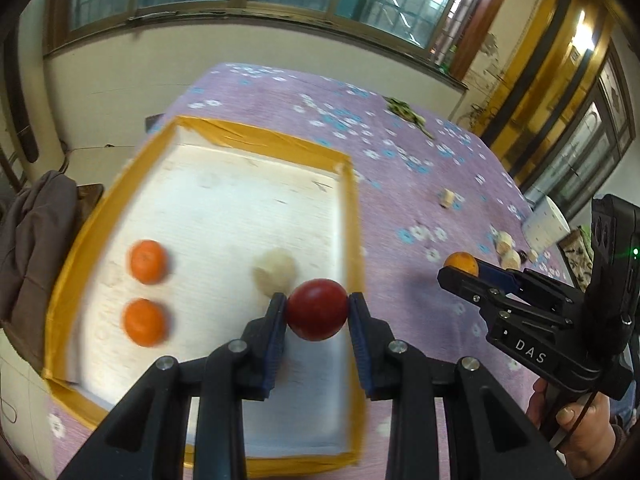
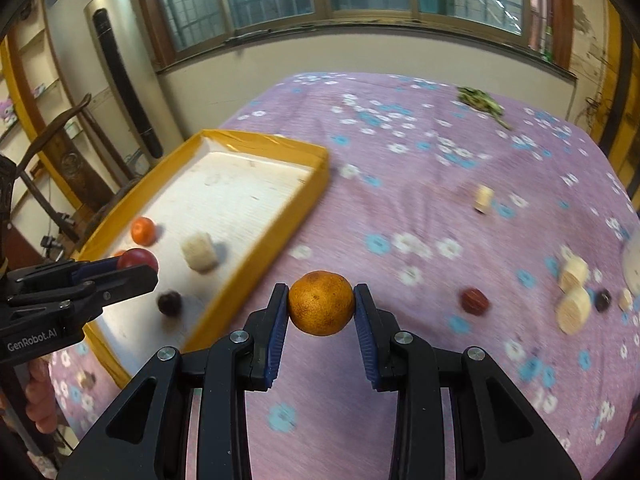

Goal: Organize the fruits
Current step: 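Carry the orange and tomato into the tray and release both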

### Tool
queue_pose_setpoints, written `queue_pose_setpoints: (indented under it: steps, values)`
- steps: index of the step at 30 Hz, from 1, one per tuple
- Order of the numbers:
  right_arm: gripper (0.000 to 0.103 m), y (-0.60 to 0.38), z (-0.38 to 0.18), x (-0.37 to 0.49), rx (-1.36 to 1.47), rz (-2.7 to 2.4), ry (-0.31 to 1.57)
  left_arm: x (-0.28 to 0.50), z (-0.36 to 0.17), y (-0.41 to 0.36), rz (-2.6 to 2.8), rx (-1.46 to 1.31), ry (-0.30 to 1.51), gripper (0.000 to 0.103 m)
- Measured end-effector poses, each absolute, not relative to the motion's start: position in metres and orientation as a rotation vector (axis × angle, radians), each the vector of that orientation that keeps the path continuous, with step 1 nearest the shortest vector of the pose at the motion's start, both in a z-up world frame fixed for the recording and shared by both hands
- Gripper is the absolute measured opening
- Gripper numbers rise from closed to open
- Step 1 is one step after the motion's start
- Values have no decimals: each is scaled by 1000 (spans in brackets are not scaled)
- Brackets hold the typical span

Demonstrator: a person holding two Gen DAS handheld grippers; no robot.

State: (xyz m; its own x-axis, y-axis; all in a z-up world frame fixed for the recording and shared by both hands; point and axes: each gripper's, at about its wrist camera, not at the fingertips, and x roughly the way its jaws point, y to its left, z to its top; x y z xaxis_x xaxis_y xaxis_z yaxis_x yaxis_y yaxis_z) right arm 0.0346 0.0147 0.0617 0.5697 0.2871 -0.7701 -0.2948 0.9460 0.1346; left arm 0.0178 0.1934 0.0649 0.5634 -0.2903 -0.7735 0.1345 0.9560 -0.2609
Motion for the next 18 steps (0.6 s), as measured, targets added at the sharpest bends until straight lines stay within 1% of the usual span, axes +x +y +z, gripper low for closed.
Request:
queue_pose_setpoints:
  steps: [9,18]
  values:
    - [31,76,61,65,-39,415,913,46,67,253,-139,-181,917,34]
    - [31,120,48,103,-61,435,949,95,43,285,-79,-208,988,34]
